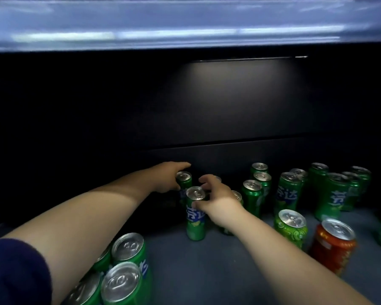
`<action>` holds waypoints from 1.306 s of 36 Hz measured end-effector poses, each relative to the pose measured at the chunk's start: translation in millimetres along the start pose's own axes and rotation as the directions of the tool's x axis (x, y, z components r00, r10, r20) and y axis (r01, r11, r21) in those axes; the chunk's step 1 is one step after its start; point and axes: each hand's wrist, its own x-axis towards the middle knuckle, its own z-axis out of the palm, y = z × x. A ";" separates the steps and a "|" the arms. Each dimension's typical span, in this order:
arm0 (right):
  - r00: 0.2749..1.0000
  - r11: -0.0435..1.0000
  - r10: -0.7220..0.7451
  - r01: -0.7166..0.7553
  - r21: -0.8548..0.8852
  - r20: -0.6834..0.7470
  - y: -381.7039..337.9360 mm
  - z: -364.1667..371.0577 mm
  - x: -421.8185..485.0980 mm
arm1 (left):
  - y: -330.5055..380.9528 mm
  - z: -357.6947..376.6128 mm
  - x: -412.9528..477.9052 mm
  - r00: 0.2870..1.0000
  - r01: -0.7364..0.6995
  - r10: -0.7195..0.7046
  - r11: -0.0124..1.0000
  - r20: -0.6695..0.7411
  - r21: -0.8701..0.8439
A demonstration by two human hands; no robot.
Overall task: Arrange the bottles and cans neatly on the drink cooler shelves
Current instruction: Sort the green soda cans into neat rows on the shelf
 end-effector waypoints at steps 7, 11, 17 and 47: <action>0.998 0.999 -0.025 0.026 0.025 -0.053 9.6 -5.9 -16.6 | -1.2 1.8 9.8 0.999 -0.033 0.030 0.995 0.030 0.098; 0.997 0.997 -0.068 0.069 0.030 -0.039 12.2 -12.7 -28.4 | 7.3 -7.6 -9.2 0.997 -0.063 0.056 0.989 0.053 0.134; 0.993 0.993 -0.113 0.112 0.040 0.030 13.1 -28.7 -51.3 | 29.1 -14.6 -61.9 0.986 -0.063 0.044 0.992 0.159 0.114; 0.937 0.970 -0.199 0.147 0.193 0.288 -2.2 -25.4 -146.5 | 97.0 2.9 -250.4 0.987 0.146 -0.151 0.985 0.052 0.089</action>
